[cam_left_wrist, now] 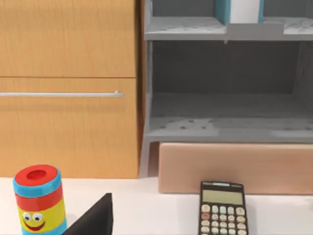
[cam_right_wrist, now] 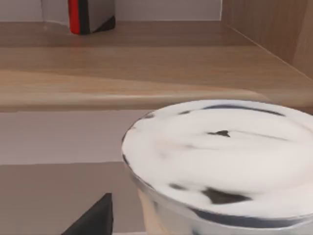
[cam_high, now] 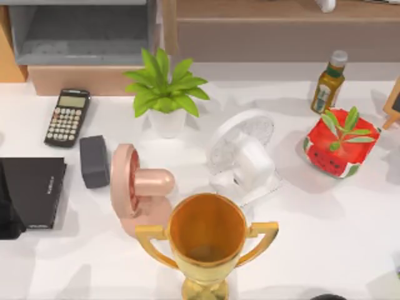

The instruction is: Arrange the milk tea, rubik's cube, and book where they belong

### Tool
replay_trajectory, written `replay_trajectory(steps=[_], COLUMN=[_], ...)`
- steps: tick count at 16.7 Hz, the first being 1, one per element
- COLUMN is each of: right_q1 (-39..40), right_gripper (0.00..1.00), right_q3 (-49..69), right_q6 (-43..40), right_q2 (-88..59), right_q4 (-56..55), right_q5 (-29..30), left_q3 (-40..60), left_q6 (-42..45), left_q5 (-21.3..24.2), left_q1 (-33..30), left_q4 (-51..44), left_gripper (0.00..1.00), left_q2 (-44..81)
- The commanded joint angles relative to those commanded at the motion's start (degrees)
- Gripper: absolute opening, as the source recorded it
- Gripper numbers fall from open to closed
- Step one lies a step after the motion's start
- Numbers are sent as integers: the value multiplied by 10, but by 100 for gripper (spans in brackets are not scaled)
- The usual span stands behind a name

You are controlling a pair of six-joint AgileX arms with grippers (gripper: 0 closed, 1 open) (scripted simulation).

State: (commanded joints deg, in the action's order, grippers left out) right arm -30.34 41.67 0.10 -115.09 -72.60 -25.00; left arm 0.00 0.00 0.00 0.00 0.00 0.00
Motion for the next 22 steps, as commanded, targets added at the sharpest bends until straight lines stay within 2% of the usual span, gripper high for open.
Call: replay_trajectory(steps=[6, 11, 14, 17, 22], right_q1=[-1, -22, -30, -21, 42], right_gripper=[100, 100, 100, 100, 100], right_q3=[0, 1, 5, 11, 29], right_q6=[-3, -51, -95, -140, -195], right_q2=[1, 30, 74, 131, 234], right_q4=[6, 121, 258, 442, 772], right_q5=[0, 8, 26, 52, 109], left_q3=[0, 0, 0, 0, 0], left_q6=[0, 0, 0, 0, 0], left_q5=[0, 0, 0, 0, 0], left_q1=[0, 0, 0, 0, 0], left_q4=[0, 0, 0, 0, 0], left_gripper=[100, 100, 100, 100, 100], left_q2=[0, 0, 0, 0, 0])
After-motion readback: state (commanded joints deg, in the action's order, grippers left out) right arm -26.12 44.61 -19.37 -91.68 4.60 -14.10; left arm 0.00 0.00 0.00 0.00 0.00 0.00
